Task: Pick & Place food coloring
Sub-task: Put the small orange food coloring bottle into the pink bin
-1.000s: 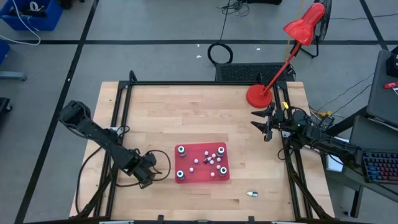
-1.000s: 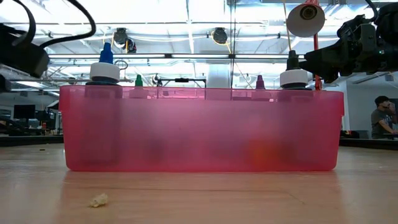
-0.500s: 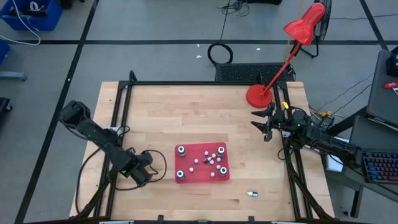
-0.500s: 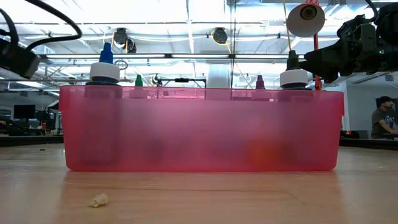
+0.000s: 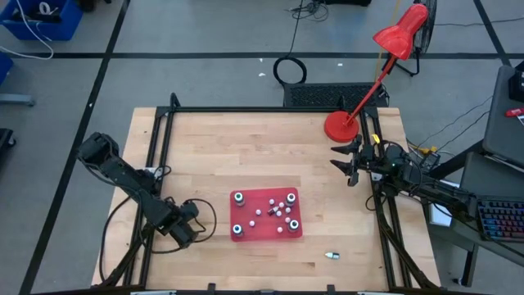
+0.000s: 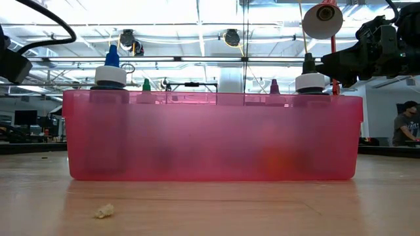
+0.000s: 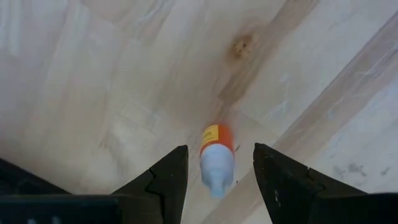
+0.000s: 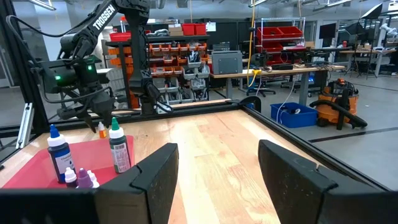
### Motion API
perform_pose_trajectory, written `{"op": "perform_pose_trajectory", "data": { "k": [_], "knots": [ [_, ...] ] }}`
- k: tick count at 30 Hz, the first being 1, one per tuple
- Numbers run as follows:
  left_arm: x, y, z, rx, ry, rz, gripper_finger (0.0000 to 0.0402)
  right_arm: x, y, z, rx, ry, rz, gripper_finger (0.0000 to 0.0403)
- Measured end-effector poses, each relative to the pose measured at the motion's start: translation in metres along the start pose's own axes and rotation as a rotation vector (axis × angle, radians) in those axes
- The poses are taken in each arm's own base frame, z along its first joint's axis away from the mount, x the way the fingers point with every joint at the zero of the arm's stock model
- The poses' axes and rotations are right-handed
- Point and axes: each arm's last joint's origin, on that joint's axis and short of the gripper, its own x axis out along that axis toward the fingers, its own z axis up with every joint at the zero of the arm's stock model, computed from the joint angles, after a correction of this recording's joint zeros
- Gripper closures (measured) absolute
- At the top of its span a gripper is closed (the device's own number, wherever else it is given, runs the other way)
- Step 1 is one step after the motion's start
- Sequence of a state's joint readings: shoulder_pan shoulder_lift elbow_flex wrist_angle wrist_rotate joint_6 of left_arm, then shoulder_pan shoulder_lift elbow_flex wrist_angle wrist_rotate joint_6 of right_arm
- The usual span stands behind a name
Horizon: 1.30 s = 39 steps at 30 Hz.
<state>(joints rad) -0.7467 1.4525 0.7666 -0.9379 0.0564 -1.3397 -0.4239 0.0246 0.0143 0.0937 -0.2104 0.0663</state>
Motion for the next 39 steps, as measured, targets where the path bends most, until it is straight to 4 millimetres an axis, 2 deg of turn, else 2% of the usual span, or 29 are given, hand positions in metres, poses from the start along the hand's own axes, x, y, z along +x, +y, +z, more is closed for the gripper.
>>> {"op": "perform_pose_trajectory", "data": {
  "k": [10,19,24,27,30,32,39],
  "knots": [
    [0.000,0.000,0.000,-0.005,0.004,-0.001,0.0232,0.000,0.000,0.000,0.000,-0.001,0.000,0.0193],
    [0.000,0.000,0.000,0.035,-0.012,-0.001,0.0347,0.000,0.000,0.000,0.000,-0.001,0.000,0.0193],
    [-0.001,-0.001,0.007,0.087,-0.036,-0.017,0.0347,0.000,0.000,0.000,0.000,-0.001,0.000,0.0193],
    [-0.009,-0.005,0.014,0.121,-0.060,-0.038,0.0347,0.000,0.000,0.000,0.000,0.000,0.000,0.0193],
    [-0.028,-0.011,0.023,0.174,-0.113,-0.037,0.0347,0.000,0.000,0.000,0.000,0.000,0.000,0.0193],
    [-0.049,-0.016,0.029,0.217,-0.163,-0.027,0.0347,0.000,0.000,0.000,0.000,-0.001,0.000,0.0193],
    [-0.144,-0.021,0.061,0.355,-0.415,-0.008,0.0347,0.000,0.000,0.000,0.000,-0.001,0.000,0.0193]
  ]
}}
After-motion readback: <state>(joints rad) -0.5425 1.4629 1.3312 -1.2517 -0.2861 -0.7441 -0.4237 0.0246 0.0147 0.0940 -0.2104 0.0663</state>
